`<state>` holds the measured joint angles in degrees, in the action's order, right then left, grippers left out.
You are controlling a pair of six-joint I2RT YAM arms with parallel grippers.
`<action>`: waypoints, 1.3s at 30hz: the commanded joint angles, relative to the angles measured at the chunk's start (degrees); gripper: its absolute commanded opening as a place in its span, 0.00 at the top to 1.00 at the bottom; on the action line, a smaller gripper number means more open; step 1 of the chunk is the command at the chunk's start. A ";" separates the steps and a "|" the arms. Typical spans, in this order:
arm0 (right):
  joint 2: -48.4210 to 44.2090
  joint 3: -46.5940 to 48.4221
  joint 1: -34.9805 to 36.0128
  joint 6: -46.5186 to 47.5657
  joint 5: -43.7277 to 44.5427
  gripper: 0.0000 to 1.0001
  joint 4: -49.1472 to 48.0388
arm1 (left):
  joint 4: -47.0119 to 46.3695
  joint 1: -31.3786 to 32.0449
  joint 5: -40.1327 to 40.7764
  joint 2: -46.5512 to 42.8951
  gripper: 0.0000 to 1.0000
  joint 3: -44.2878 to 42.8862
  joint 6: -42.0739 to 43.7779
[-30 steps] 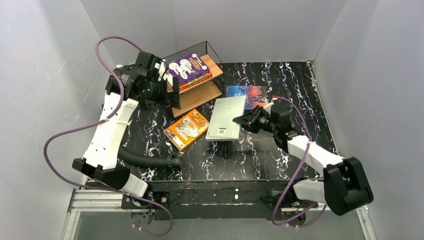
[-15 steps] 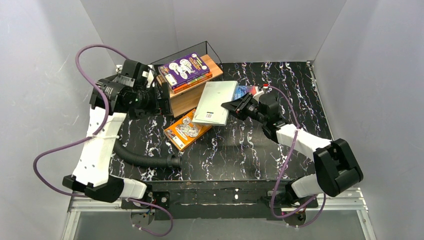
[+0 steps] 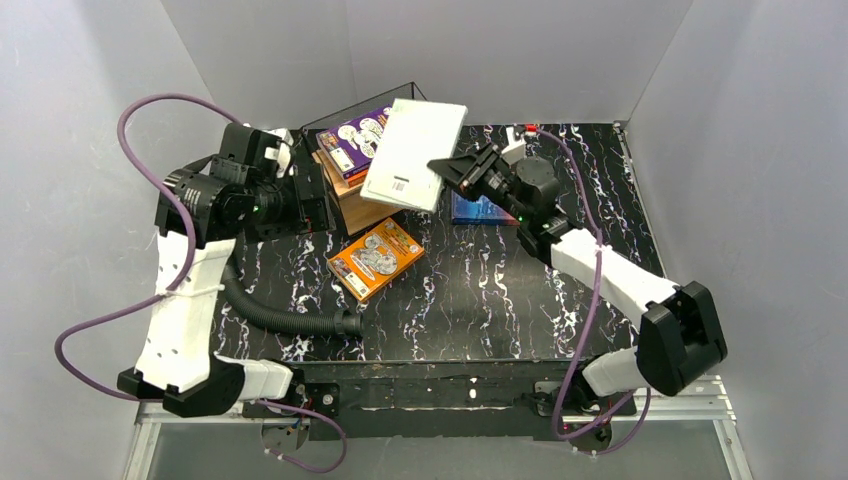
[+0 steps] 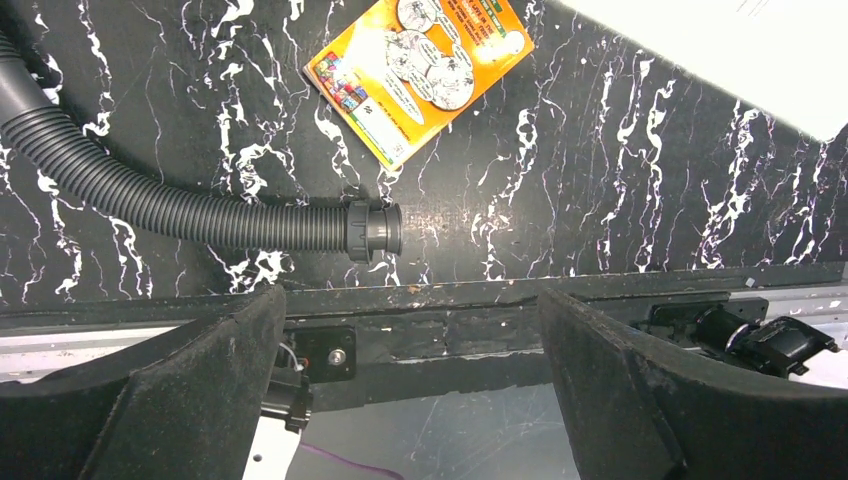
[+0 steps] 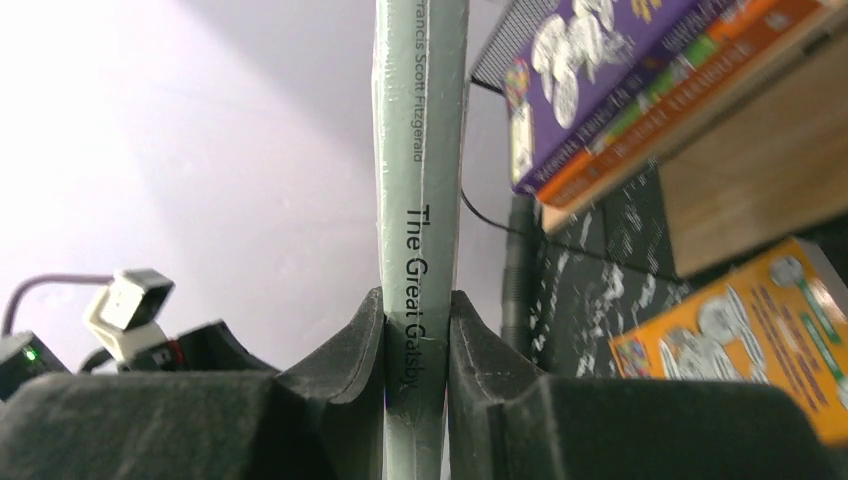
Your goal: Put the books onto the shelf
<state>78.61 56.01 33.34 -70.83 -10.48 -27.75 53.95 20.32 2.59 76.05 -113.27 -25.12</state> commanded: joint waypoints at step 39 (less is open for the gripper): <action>42.30 60.83 13.09 -23.99 43.05 0.99 24.24 | 7.00 -0.63 6.82 -9.31 0.02 0.58 0.82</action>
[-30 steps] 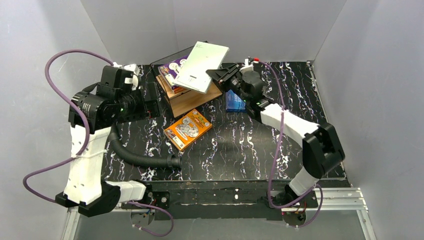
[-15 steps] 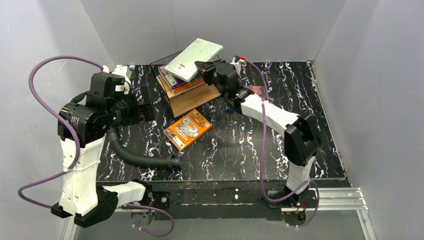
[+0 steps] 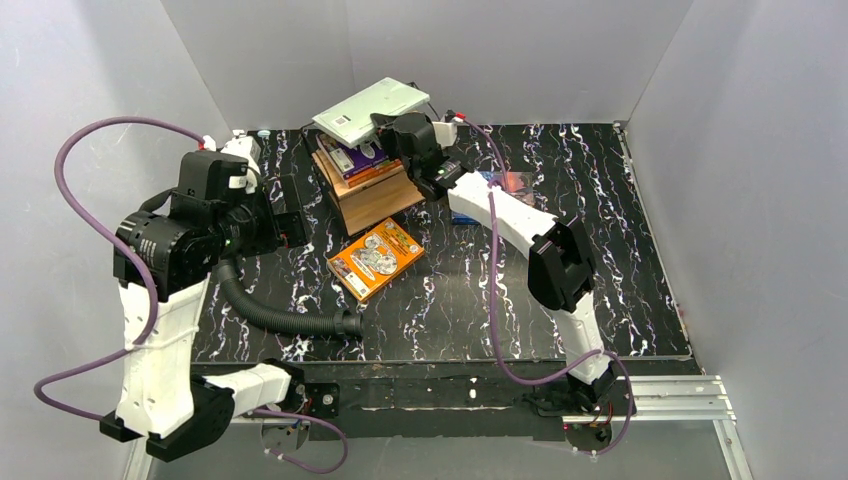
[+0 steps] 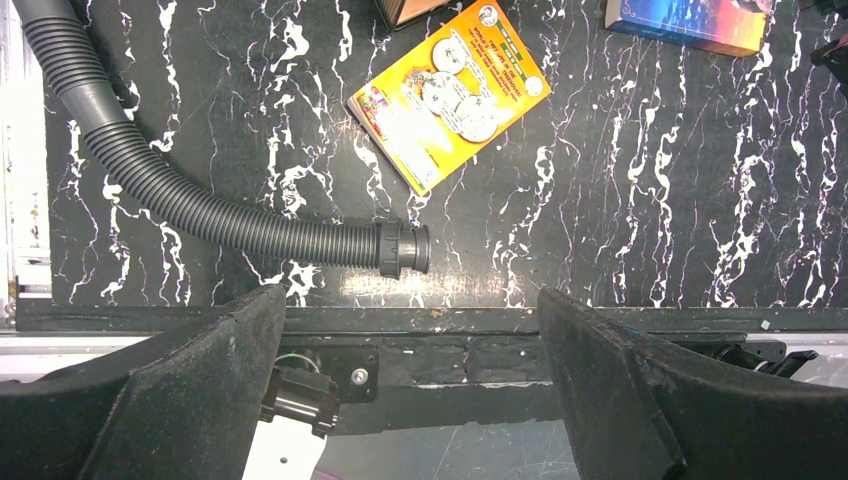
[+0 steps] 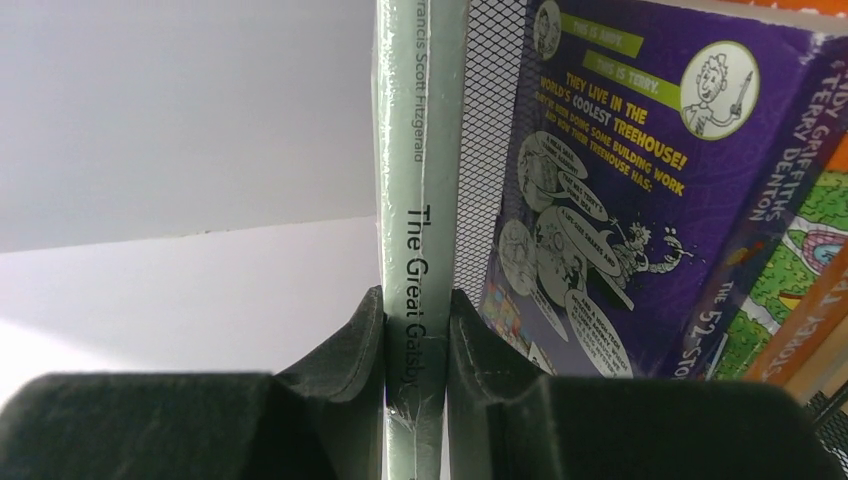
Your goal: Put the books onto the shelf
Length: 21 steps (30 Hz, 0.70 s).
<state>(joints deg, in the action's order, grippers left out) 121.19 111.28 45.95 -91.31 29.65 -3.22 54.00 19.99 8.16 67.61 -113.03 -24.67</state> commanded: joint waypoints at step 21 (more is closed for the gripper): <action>-8.19 -7.77 3.75 -3.66 10.43 0.99 1.92 | 6.12 -0.29 0.53 -2.17 0.02 2.42 -0.40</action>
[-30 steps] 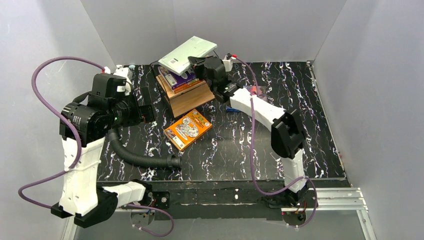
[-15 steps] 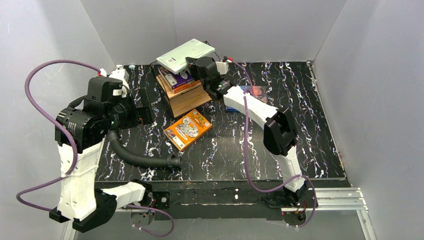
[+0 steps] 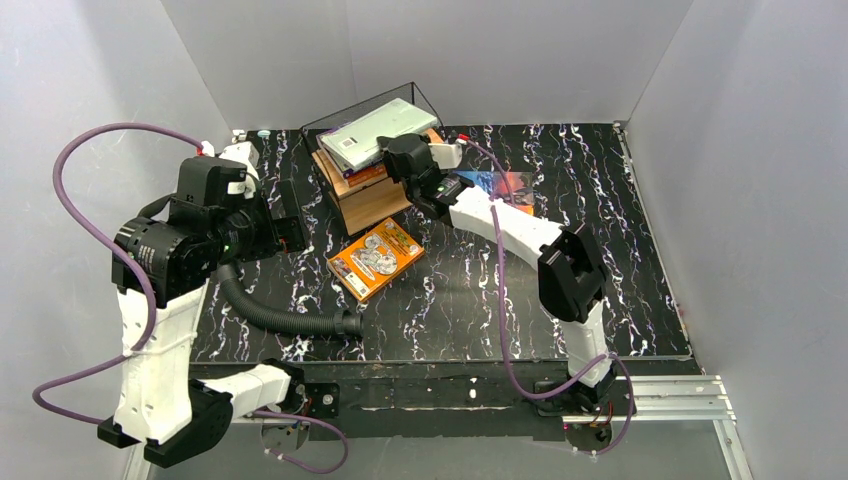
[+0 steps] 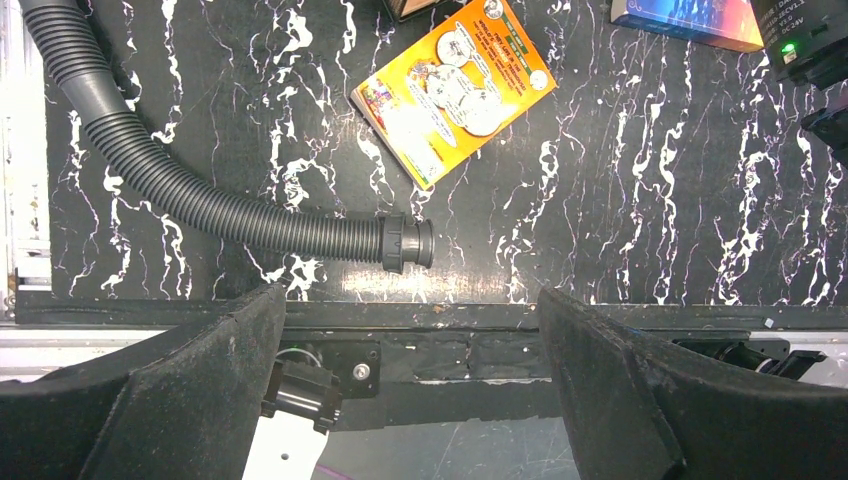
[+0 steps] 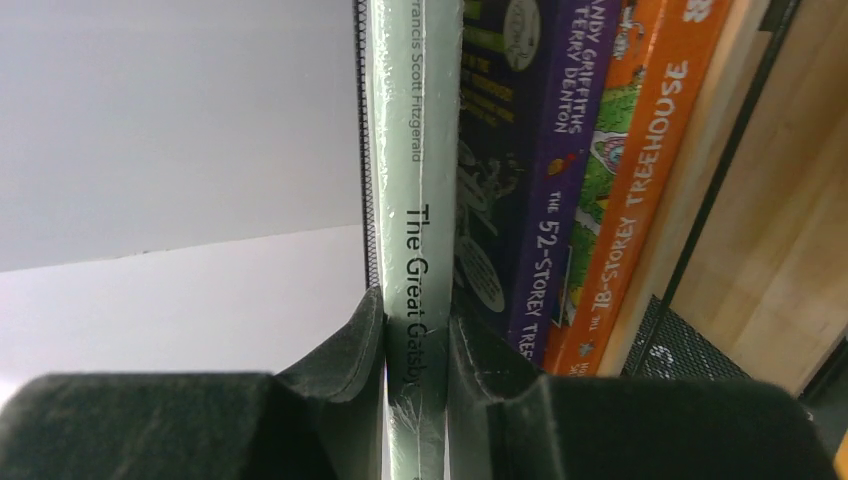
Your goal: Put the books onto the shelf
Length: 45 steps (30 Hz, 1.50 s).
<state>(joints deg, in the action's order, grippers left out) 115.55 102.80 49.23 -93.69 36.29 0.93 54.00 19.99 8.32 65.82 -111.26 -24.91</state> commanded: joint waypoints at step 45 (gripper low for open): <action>-14.81 -20.00 -0.45 21.18 -16.58 0.12 -10.90 | -5.52 -0.30 -1.32 -3.13 0.02 15.25 3.40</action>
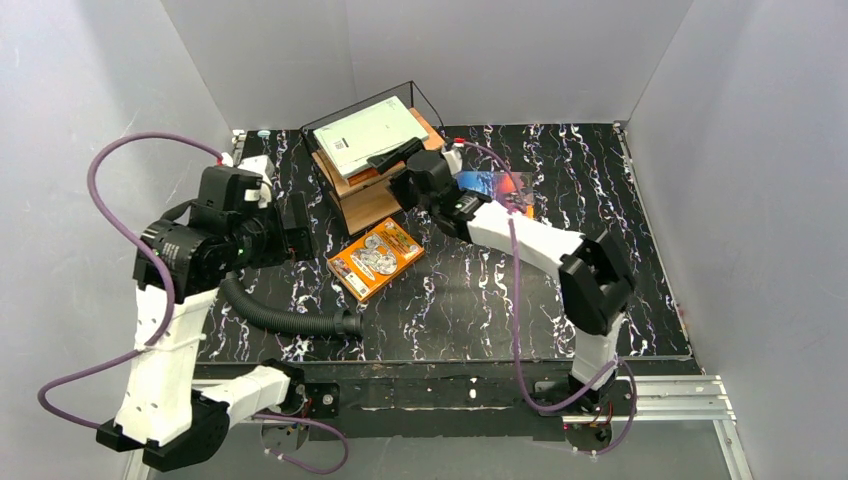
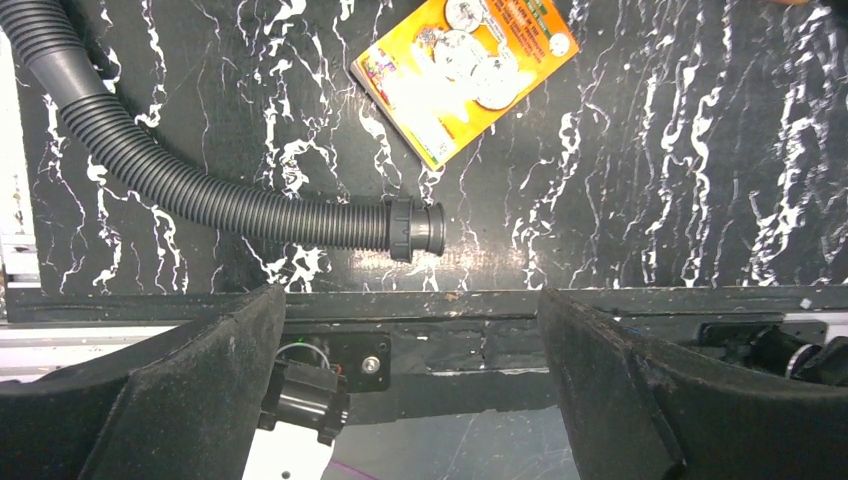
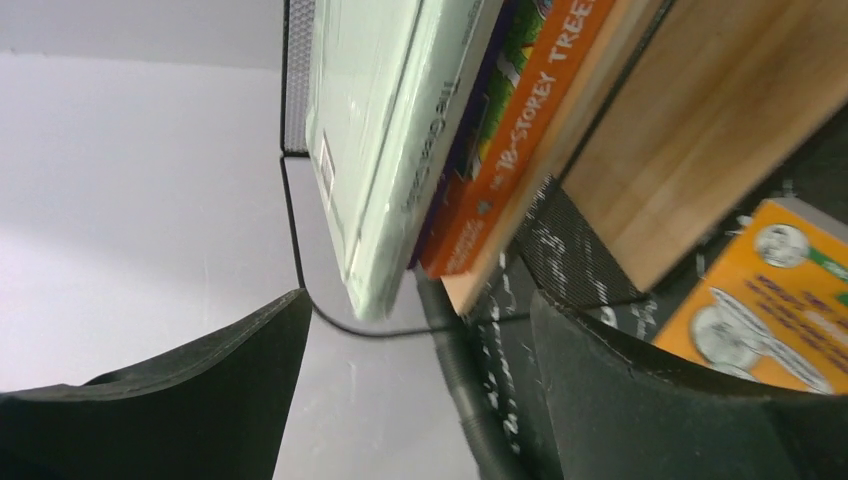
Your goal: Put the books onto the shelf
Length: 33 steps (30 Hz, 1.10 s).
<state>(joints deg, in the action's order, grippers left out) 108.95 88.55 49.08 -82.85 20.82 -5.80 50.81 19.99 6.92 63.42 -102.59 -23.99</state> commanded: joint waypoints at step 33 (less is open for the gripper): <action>-57.93 -63.64 -7.91 22.83 2.14 0.11 14.83 | -56.93 -0.48 -5.06 26.14 0.02 47.35 18.74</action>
<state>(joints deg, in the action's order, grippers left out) 52.64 25.98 41.67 -58.54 21.56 7.62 -6.66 19.99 5.89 86.98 -54.08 -13.61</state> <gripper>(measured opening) 0.893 0.982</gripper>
